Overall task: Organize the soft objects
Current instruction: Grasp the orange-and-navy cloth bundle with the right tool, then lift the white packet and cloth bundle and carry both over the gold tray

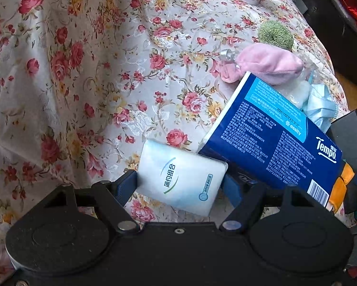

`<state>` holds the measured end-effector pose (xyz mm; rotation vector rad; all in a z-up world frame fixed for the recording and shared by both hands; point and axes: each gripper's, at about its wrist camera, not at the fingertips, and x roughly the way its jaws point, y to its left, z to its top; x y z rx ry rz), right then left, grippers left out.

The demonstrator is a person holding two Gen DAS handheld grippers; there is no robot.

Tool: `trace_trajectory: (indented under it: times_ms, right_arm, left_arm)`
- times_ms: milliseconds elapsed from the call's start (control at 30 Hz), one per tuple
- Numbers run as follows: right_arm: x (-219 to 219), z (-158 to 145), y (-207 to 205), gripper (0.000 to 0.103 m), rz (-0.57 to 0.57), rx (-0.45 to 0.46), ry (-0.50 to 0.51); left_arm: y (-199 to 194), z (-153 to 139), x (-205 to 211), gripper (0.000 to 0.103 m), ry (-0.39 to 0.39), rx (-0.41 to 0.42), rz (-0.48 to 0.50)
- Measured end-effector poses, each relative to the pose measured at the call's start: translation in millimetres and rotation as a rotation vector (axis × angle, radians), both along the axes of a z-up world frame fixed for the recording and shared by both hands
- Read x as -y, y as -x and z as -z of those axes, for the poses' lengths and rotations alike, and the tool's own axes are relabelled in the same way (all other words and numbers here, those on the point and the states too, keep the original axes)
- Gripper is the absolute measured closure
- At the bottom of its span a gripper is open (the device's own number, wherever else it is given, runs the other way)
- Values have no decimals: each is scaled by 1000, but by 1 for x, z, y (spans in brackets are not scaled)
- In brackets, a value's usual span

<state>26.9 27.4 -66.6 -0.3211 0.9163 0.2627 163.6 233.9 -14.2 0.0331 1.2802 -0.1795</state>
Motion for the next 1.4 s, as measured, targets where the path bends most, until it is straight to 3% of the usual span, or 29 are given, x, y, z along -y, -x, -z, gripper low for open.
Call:
trace_trajectory:
  times_ms: [133,333,600,767,1000,1200,1400]
  right_arm:
    - [0,-9,8,27,60,-18,-53]
    - [-2,-26,43,27,148,-40,-181]
    - [-7,-49,94,27,258,-11,-273]
    - [3,-61,118,27,339,35,-306]
    - [30,-67,138,27,468,112,-347]
    - [61,-76,157,27,579,189,-369]
    - [97,-81,169,27,693,255,-370]
  left_arm:
    - [0,0,0,32,-2,0,-1]
    - [1,-1,0,32,-5,9,-8]
    - [5,-7,-1,32,-28,43,-24]
    - [10,-14,-3,32,-42,74,-41]
    - [27,-35,-3,32,-73,189,-56]
    - [41,-50,0,32,-50,222,-71]
    - [65,-68,34,32,-24,252,-1]
